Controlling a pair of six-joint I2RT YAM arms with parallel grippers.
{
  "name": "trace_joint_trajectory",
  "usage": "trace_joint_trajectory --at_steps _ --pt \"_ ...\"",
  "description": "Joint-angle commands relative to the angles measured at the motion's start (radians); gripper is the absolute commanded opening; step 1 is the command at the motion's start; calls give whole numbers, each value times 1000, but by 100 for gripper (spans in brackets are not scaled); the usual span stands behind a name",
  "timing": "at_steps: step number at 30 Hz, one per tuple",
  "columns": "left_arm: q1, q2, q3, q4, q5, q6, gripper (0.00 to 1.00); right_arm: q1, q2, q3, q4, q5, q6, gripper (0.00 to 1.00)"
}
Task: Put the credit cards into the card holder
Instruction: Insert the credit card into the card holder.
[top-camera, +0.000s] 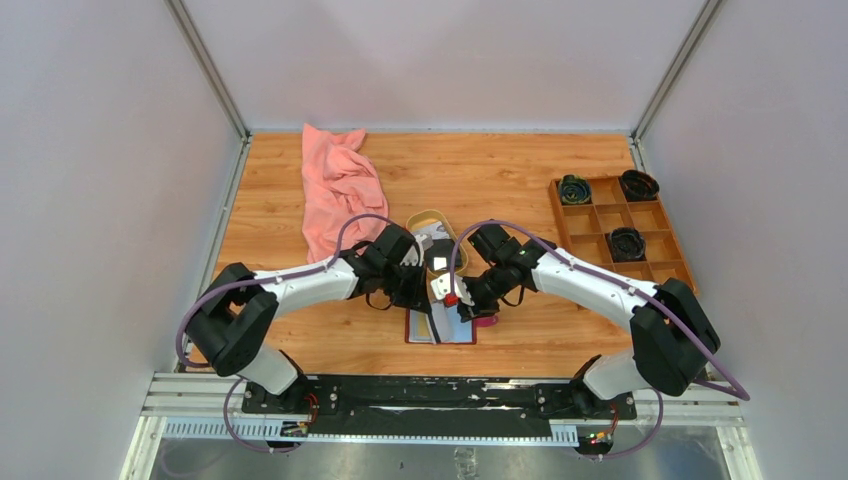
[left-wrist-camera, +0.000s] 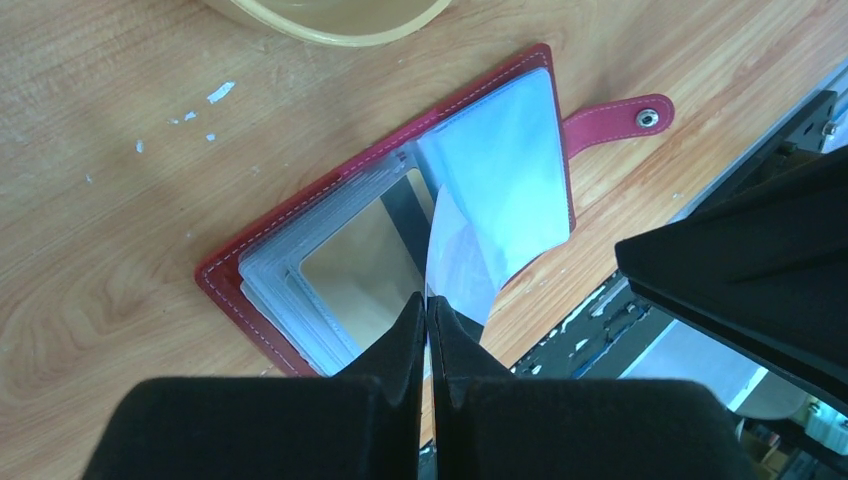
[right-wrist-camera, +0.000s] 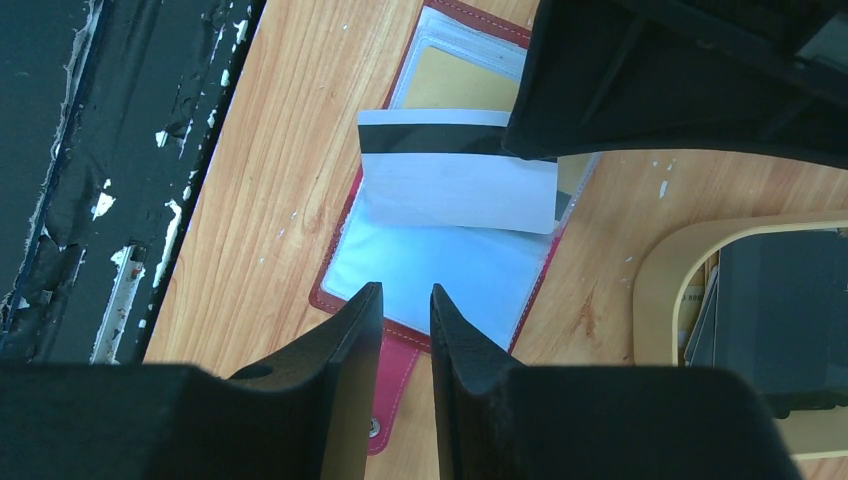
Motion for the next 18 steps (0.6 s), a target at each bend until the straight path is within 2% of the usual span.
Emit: trace_joint_trajectory --at_steps 1,18 --pt "-8 41 4 -36 11 -6 0 -15 -25 12 -26 -21 -9 28" --pt "-8 96 1 29 54 -34 0 -16 -30 12 -27 -21 -13 28"
